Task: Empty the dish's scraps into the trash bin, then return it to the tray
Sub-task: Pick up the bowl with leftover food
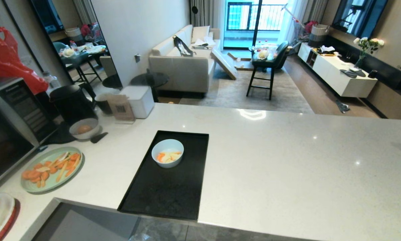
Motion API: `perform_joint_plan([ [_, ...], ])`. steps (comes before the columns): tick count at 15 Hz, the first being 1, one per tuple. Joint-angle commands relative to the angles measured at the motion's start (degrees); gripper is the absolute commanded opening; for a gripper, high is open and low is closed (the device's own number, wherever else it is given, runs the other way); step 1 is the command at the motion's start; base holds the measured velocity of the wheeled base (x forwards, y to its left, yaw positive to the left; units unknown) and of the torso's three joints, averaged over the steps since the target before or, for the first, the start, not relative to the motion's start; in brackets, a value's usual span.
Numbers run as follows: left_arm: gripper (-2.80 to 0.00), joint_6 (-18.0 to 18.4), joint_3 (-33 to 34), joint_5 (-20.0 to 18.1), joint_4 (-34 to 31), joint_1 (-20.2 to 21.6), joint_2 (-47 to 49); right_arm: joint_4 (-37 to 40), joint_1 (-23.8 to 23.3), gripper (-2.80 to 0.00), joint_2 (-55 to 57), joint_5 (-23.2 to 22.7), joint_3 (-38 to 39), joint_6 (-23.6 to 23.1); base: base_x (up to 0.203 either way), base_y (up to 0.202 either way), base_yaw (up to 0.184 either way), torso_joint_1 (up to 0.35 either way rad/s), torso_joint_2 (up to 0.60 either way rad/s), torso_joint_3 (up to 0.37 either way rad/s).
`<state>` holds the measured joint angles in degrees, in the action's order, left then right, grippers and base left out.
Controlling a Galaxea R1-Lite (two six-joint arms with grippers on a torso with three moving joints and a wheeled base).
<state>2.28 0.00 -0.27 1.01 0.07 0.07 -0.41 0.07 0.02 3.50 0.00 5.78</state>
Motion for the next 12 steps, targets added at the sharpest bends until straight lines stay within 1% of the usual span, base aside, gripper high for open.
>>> perform_joint_plan([
  [1,-2.8,0.0,0.0,0.0,0.0,0.0,0.0,0.0,0.0,-2.8,0.0,0.0,0.0,0.1,0.0,0.0,0.0,0.0,0.0,0.0],
  [12,-2.8,0.0,0.0,0.0,0.0,0.0,0.0,0.0,0.0,-2.8,0.0,0.0,0.0,0.0,0.0,0.0,0.0,0.0,0.0,0.0],
])
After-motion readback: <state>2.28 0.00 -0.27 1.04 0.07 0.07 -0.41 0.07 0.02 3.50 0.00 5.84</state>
